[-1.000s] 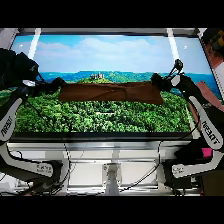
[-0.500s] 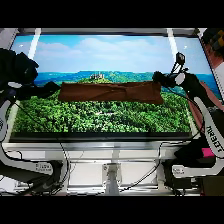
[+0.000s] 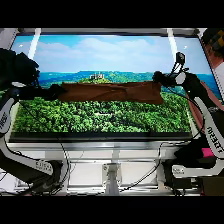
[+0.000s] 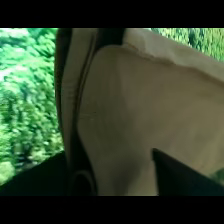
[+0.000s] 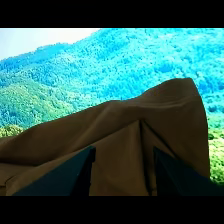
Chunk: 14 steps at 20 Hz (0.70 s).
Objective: Fold the clothes and pants, and hang the long-sleeved shirts on hangers.
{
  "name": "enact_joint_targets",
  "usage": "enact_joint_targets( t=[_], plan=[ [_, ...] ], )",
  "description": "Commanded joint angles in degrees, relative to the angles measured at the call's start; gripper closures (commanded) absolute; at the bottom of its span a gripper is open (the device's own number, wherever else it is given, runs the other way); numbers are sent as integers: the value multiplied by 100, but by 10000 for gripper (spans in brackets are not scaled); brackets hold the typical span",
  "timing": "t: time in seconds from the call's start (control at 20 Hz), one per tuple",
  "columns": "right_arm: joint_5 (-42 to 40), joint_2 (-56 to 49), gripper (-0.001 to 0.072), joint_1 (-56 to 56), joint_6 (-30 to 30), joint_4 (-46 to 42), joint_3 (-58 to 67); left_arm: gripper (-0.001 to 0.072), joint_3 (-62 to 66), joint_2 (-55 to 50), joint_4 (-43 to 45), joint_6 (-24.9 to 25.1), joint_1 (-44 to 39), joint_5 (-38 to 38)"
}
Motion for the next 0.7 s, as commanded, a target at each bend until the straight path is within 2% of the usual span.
enact_joint_targets(
  t=[0.0, 0.1, 0.15, 0.2, 0.3, 0.45, 0.55, 0.6, 0.65],
  plan=[
    [52, 2, 289, 4, -4, 50, 2, 180, 85, -227, -11, 7, -195, -240],
    [90, 4, 289, 4, -4, 68, 2, 182, 175, -319, -39, 164, -354, -313],
    [98, 9, 289, 4, -4, 68, 2, 233, 214, -328, -59, 385, -428, -308],
    [103, 15, 289, 4, -4, 85, 2, 345, 286, -328, -57, 597, -498, -310],
    [109, 83, 290, 4, -9, 94, 2, 677, 514, -326, -57, 758, -553, -310],
    [212, 302, 291, 7, -66, 142, 2, 688, 931, -190, -52, 752, -516, -577],
    [238, 505, 297, 50, -304, 162, 2, 688, 1130, 50, -57, 730, -479, -844],
    [214, 601, 383, 118, -302, 197, 2, 688, 1180, 225, -59, 732, -468, -968],
    [153, 691, 566, 229, -302, 223, 4, 688, 1193, 422, -55, 732, -468, -1095]
  ],
)
